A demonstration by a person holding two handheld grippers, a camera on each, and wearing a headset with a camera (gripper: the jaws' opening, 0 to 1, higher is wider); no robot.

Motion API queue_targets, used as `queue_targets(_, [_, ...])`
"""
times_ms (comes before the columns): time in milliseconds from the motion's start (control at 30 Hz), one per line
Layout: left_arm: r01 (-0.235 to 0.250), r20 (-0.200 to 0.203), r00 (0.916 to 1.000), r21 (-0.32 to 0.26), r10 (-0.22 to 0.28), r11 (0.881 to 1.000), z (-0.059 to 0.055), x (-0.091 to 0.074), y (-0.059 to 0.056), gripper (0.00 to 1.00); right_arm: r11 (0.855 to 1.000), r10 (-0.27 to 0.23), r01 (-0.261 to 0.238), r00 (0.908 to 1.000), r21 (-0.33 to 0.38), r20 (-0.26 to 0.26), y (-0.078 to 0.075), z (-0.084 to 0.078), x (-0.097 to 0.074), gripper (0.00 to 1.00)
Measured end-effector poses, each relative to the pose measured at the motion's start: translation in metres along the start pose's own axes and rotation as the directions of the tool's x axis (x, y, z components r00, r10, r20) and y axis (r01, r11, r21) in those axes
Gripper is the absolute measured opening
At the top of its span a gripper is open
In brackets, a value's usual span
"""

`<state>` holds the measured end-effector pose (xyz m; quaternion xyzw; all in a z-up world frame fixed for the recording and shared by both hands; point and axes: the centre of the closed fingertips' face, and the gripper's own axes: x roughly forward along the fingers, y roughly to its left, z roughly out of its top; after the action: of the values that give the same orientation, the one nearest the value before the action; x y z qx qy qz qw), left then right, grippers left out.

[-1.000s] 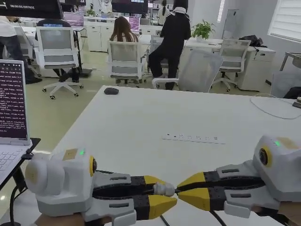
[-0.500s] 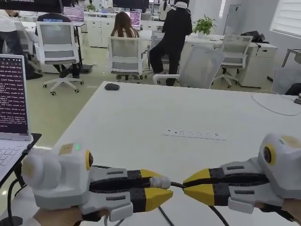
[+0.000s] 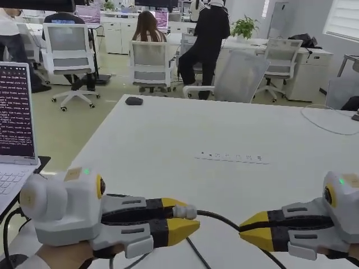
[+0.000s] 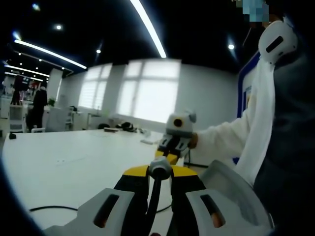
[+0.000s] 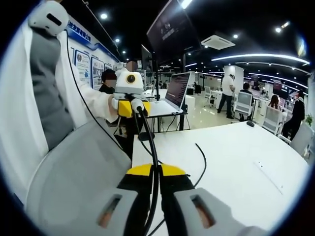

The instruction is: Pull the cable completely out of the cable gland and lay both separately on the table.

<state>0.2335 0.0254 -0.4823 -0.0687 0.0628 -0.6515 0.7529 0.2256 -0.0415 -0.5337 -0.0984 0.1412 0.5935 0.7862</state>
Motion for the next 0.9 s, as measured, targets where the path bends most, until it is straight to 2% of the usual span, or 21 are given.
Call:
queue_targets(333, [-0.002,-0.014,0.9999,0.003,0.002,1.0,-0.002,0.001,0.001,0.17,0.999,-0.027,0.028,0.9993,0.038,-0.027,-0.007,-0.019,-0.007,0.03])
queue_targets(533, [-0.009,-0.026,0.9996,0.005,0.009,1.0,-0.006,0.003,0.001,0.17,0.999,-0.035,0.036,0.9985,0.038,-0.043,-0.007,-0.022,-0.006,0.03])
queue_targets(667, [-0.014,-0.065,0.9977,0.02,0.015,1.0,-0.011,0.005,0.001,0.16,0.998,-0.04,0.043,0.9974,0.046,-0.06,-0.009,-0.025,-0.007,0.03])
queue_targets(733, [-0.015,-0.071,0.9974,0.022,0.017,1.0,-0.011,0.005,0.002,0.16,0.998,-0.042,0.044,0.9974,0.042,-0.059,-0.009,-0.026,-0.008,0.03])
queue_targets(900, [-0.031,-0.075,0.9967,0.015,0.032,0.999,-0.011,0.003,0.006,0.16,0.998,-0.044,0.046,0.9976,0.042,-0.053,-0.01,-0.018,-0.01,0.04])
